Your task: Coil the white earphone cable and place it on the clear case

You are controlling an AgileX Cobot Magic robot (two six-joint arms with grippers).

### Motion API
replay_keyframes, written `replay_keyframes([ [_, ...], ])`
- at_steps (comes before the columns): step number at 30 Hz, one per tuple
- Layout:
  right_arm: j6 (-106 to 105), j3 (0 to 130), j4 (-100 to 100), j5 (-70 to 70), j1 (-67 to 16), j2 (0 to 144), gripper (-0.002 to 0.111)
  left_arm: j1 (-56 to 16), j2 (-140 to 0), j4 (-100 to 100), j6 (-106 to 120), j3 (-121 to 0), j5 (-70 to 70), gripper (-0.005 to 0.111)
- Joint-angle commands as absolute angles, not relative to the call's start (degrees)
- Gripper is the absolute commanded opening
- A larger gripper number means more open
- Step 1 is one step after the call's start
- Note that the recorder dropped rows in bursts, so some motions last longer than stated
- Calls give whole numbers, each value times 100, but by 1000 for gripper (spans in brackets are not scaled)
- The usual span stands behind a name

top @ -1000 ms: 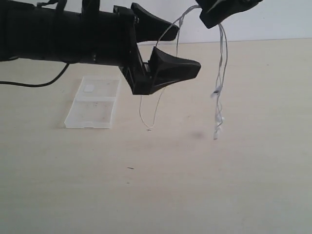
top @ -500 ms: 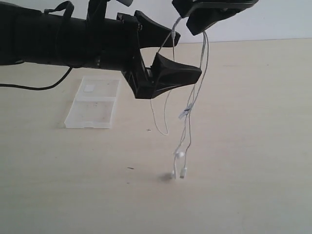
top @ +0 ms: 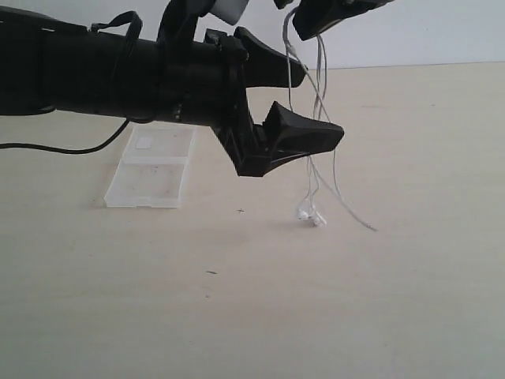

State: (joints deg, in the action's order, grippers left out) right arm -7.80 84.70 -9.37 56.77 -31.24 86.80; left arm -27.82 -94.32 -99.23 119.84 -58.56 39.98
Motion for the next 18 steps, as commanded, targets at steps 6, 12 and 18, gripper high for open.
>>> replay_keyframes([
  [6, -734, 8493, -1100, 5576, -3120, 8674, 0, -2808, -9464, -9995, 11768, -5880, 3595, 85],
  [12, -734, 8493, -1220, 5551, -3120, 8674, 0, -2808, -9473, -9995, 11669, -5880, 3549, 85],
  [18, -734, 8493, -1220, 5551, -3120, 8674, 0, -2808, -9602, -9995, 11556, -5880, 3526, 85],
])
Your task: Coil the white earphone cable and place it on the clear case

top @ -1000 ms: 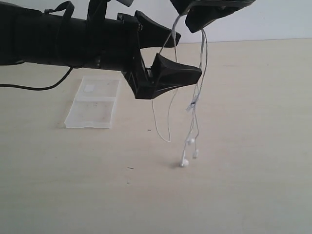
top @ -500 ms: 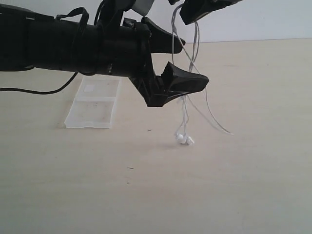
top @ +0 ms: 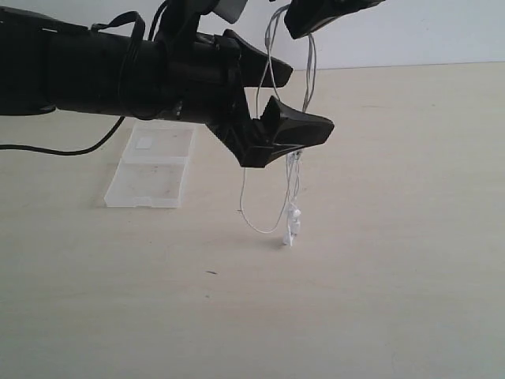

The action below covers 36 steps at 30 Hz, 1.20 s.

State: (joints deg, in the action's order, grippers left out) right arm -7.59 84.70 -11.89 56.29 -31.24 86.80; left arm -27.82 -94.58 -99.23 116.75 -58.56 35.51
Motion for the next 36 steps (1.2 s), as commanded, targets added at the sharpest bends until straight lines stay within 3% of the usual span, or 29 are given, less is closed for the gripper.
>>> replay_keyframes([
  [1, -734, 8493, -1220, 5551, -3120, 8674, 0, -2808, -9675, -9995, 11556, -5880, 3526, 85],
  [36, -759, 8493, -1174, 5432, -3120, 8674, 0, -2798, -10795, -9995, 11217, -6259, 3649, 85],
])
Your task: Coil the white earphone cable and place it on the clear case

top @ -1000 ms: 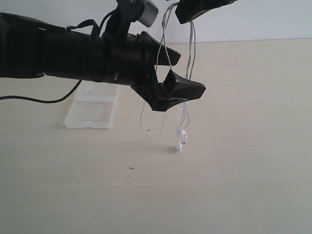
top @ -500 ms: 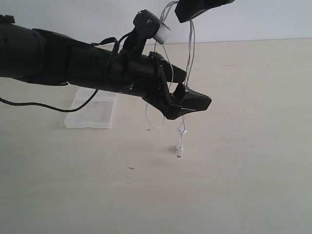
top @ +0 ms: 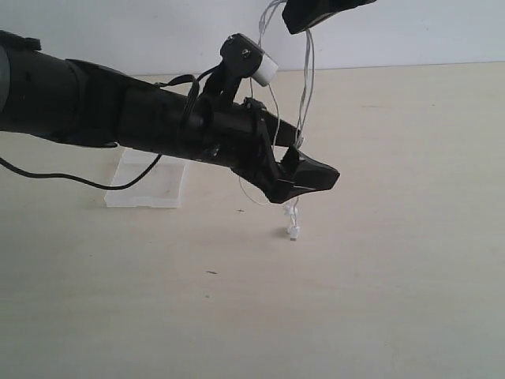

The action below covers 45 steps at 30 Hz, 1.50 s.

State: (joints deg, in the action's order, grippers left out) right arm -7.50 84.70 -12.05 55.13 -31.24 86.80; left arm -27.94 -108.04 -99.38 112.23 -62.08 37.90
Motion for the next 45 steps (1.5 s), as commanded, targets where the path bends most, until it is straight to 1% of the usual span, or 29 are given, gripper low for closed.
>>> replay_keyframes([
  [1, -771, 8493, -1174, 5432, -3120, 8674, 0, -2798, -10795, -9995, 11229, -6259, 3624, 83],
  [6, -782, 8493, -1149, 5432, -3120, 8674, 0, -2798, -10795, -9995, 11408, -6259, 3399, 70],
  [8, -781, 8493, -1132, 5432, -3120, 8674, 0, -2798, -10795, -9995, 11530, -6259, 3360, 66],
  [13, -781, 8493, -1000, 5432, -3120, 8674, 0, -2798, -10784, -9995, 11517, -6281, 3121, 71],
  [18, -781, 8493, -1002, 5422, -3120, 8674, 0, -2798, -10764, -9995, 11517, -6281, 2757, 78],
  [30, -781, 8493, -1002, 5422, -3120, 8674, 0, -2798, -10764, -9995, 11356, -6334, 2365, 78],
  [38, -781, 8493, -1002, 5400, -3120, 8674, 0, -2798, -10764, -9995, 11303, -6543, 2940, 78],
  [43, -781, 8493, -1002, 5388, -3120, 8674, 0, -2798, -10764, -9995, 11303, -6543, 2816, 78],
  [45, -781, 8493, -1002, 5377, -3120, 8674, 0, -2798, -10764, -9995, 11303, -6543, 2818, 75],
])
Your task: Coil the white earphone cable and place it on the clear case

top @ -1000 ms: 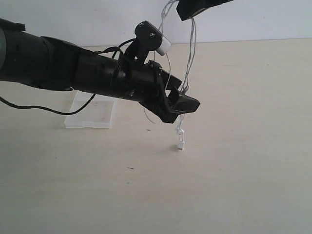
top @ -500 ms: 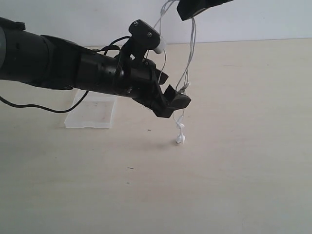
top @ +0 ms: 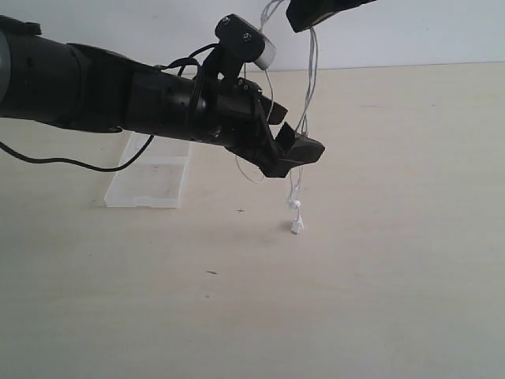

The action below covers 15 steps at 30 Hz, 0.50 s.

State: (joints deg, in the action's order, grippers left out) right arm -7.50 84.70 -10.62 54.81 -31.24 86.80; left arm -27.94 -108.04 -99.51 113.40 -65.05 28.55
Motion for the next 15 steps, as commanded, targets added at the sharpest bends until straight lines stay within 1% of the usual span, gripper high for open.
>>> replay_keyframes([
  [1, -818, 8493, -1002, 5364, -3120, 8674, 0, -2798, -10764, -9995, 11303, -6543, 2818, 70],
  [3, -828, 8493, -1002, 5340, -3120, 8662, 0, -2798, -10764, -9995, 11303, -6543, 2818, 55],
  [7, -841, 8493, -1036, 5327, -3120, 8653, 0, -2798, -10764, -9995, 11350, -6543, 3034, 16],
  [9, -841, 8493, -1044, 5327, -3120, 8622, 0, -2798, -10764, -9995, 11392, -6543, 3173, 1],
  [15, -869, 8493, -1019, 5205, -3120, 8331, 0, -2798, -10764, -9995, 11392, -6543, 3213, 0],
])
